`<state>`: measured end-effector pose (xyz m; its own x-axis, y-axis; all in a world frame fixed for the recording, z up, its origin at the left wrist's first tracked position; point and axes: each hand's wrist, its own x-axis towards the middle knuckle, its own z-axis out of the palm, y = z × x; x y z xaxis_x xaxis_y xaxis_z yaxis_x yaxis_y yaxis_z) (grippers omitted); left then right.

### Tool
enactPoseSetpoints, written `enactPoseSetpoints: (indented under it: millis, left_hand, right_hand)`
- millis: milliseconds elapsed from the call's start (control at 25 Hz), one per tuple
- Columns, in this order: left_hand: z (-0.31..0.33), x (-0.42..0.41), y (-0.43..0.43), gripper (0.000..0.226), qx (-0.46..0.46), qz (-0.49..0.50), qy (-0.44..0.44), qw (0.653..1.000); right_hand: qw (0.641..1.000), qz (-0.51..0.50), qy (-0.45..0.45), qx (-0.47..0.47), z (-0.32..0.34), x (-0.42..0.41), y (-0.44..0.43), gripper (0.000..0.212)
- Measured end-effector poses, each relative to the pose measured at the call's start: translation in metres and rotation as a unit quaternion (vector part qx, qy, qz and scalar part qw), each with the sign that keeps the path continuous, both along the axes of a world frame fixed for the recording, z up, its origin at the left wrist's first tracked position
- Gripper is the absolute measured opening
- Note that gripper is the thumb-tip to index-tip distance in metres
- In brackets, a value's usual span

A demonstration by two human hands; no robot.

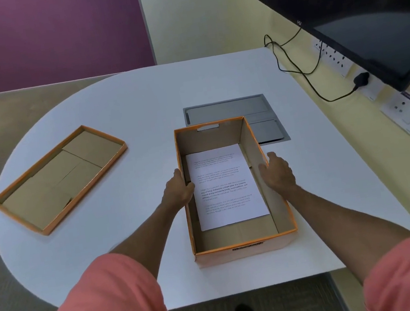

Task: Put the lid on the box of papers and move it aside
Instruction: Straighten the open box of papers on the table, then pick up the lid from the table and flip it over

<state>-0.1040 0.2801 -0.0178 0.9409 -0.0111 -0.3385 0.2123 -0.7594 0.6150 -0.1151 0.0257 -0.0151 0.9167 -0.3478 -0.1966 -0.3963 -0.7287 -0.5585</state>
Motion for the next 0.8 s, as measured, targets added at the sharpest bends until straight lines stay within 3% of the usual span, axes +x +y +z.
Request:
enactPoseSetpoints:
  millis: [120, 240, 400, 800]
  left_hand:
    - [0.009, 0.001, 0.005, 0.073, 0.133, -0.059, -0.051, 0.988]
    - [0.021, 0.003, 0.012, 0.072, 0.211, -0.076, -0.075, 0.972]
    - [0.032, 0.004, 0.031, 0.072, 0.264, -0.08, -0.098, 0.956]
    - [0.047, -0.006, 0.105, 0.074, 0.272, -0.002, -0.117, 0.955]
  right_hand:
    - [0.977, 0.116, -0.059, -0.17, 0.008, 0.007, 0.015, 0.058]
    - [0.952, 0.185, -0.064, -0.235, 0.013, 0.015, 0.032, 0.07]
    - [0.935, 0.232, -0.08, -0.255, 0.016, 0.023, 0.057, 0.075]
    - [0.914, 0.323, -0.111, -0.219, 0.033, 0.047, 0.147, 0.078]
